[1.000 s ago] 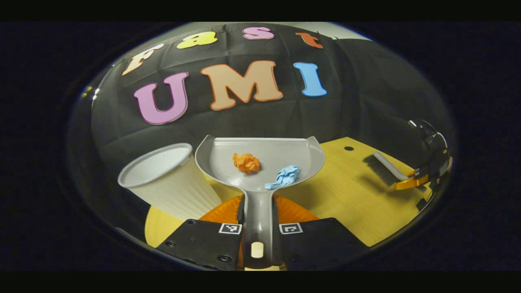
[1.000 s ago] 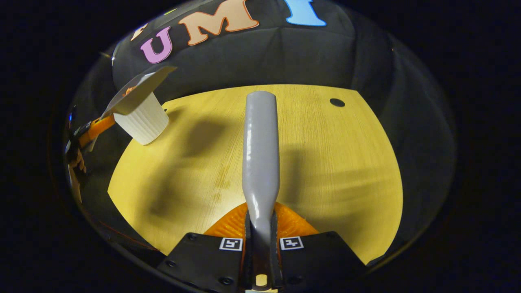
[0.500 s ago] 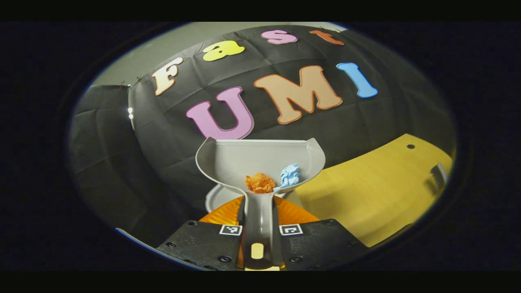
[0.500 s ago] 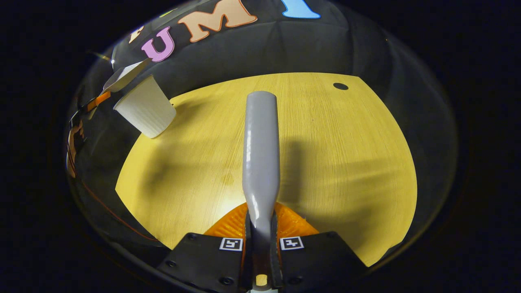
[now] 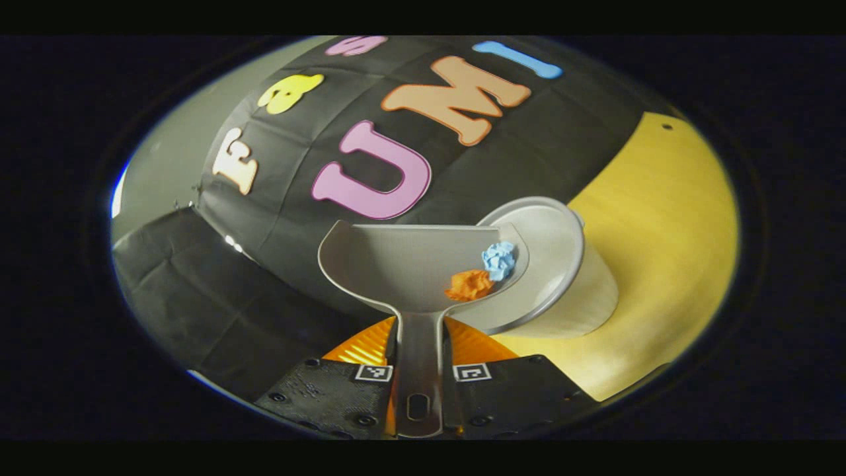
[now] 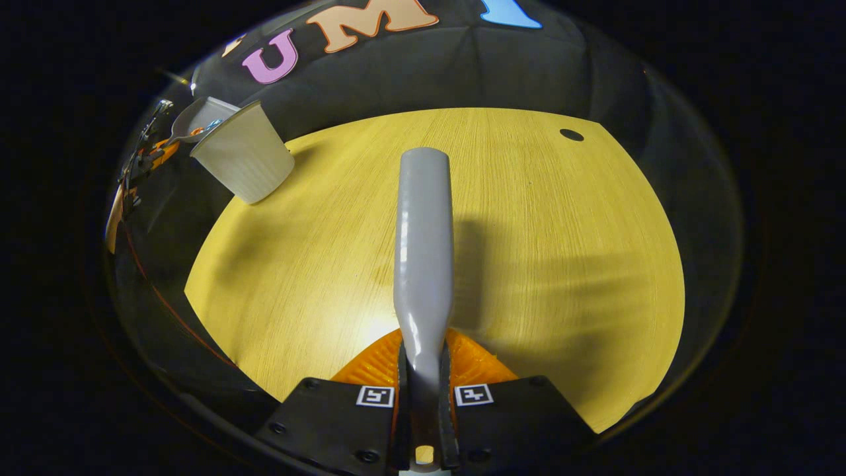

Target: Pick up the small broom and dustpan from the desktop, sweep the trash into the dustpan with the broom, and then empty the trash into the garbage bin.

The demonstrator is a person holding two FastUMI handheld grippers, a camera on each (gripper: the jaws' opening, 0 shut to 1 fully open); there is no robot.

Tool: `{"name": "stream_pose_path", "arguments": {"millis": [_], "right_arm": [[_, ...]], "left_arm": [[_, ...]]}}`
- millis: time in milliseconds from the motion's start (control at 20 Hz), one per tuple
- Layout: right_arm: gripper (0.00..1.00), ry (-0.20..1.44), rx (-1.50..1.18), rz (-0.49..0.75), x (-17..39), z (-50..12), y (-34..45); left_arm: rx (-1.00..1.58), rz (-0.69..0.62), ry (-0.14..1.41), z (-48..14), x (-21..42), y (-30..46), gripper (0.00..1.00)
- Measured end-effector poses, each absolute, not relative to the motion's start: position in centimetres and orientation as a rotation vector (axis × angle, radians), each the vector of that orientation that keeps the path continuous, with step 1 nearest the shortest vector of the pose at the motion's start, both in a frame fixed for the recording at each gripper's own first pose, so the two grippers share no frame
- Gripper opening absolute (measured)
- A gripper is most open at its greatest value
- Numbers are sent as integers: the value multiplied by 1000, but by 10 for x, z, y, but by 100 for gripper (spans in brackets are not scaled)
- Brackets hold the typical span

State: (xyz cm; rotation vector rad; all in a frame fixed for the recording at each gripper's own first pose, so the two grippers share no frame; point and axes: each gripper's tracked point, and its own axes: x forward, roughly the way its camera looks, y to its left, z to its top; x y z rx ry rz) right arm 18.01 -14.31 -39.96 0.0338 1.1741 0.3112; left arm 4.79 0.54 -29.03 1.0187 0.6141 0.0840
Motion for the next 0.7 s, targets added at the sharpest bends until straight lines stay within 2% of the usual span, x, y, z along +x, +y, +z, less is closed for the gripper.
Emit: {"name": "stream_pose_path", "arguments": {"millis": [350,450,600,650,700], "right_arm": [[19,1173,-1,308,181,-396,-137],[19,1171,6,301,178,-398,-133],[19,1172,21,296,177,-401,-139],[19,1171,22,297,178,-401,-139],[19,1169,20,297,177,-400,-140]], "left_arm": [[1493,-30,571,-276,51,12,19],[1432,-63,572,-281,50,11,18],[1207,-18,602,-282,47,11,19],[1187,2,600,-278,46,10,17],[1240,30,592,-270,47,14,20]]}}
